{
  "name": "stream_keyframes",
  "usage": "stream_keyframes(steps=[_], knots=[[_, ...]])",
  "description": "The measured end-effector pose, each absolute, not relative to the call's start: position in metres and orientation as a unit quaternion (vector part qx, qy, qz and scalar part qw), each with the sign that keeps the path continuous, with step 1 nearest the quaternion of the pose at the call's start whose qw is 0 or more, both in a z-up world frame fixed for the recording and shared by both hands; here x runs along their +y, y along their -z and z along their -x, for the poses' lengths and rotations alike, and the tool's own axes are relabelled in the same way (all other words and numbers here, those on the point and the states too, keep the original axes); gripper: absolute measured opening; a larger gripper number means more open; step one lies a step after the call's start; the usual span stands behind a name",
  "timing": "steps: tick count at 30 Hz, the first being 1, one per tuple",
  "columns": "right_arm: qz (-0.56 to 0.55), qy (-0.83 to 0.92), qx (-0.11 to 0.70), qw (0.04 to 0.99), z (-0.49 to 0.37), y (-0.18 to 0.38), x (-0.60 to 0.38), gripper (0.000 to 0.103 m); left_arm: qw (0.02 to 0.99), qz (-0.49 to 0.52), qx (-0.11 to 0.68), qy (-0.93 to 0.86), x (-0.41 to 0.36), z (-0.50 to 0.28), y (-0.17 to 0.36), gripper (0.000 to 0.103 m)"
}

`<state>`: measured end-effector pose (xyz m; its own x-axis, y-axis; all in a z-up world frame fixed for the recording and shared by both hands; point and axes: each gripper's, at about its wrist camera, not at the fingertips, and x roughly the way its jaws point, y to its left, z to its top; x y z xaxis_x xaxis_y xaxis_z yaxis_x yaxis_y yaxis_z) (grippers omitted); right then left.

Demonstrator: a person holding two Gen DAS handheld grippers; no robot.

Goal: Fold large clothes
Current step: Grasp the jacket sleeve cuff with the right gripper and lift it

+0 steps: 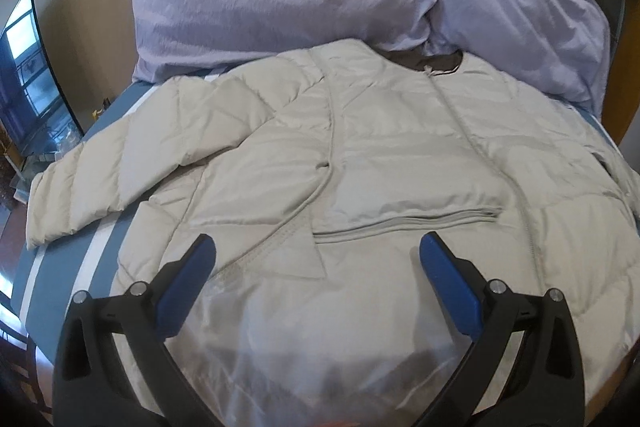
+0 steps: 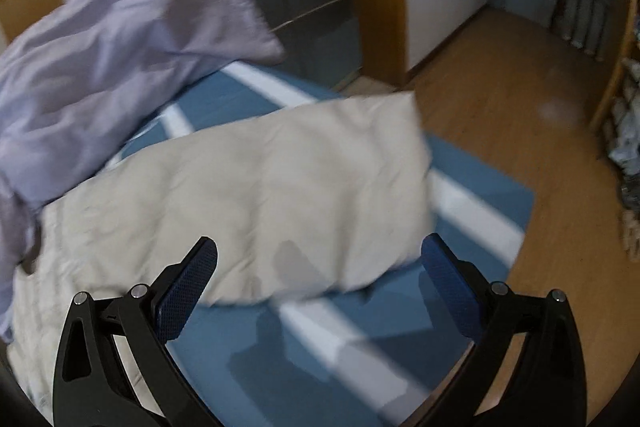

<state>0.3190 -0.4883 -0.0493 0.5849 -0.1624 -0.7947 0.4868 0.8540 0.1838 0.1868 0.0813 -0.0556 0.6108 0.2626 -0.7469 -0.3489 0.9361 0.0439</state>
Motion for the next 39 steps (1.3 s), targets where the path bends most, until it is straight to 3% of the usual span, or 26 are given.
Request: stream_keyframes(steps=[7,16,21,23,26,39], knots=[[-0.196,0.234,0.432,0.849,-0.346,0.073,-0.513,0.101,0.894,0.058,0.409,-0.176,0.087,-0.194,0.071,0.101],[-0.233,0.220,0.437,0.841,-0.345,0.093,-0.516,0.078,0.894,0.070,0.407,-0.173,0.088,-0.195,0.085,0.101],[-0.225,0.219,0.427,0.848,-0.343,0.093,-0.511,0.057,0.896,0.079,0.404,-0.169,0.090,-0.194,0.088,0.101],[-0.226,0.211,0.427,0.850,-0.344,0.093,-0.508,0.042,0.896,0.082,0.404,-0.167,0.091,-0.194,0.088,0.101],[-0.213,0.213,0.422,0.855,-0.345,0.086,-0.503,0.030,0.895,0.088,0.405,-0.165,0.092,-0.195,0.089,0.101],[-0.148,0.151,0.349,0.913,-0.369,0.006,-0.415,0.023,0.896,0.109,0.402,-0.156,0.097,-0.192,0.090,0.101]])
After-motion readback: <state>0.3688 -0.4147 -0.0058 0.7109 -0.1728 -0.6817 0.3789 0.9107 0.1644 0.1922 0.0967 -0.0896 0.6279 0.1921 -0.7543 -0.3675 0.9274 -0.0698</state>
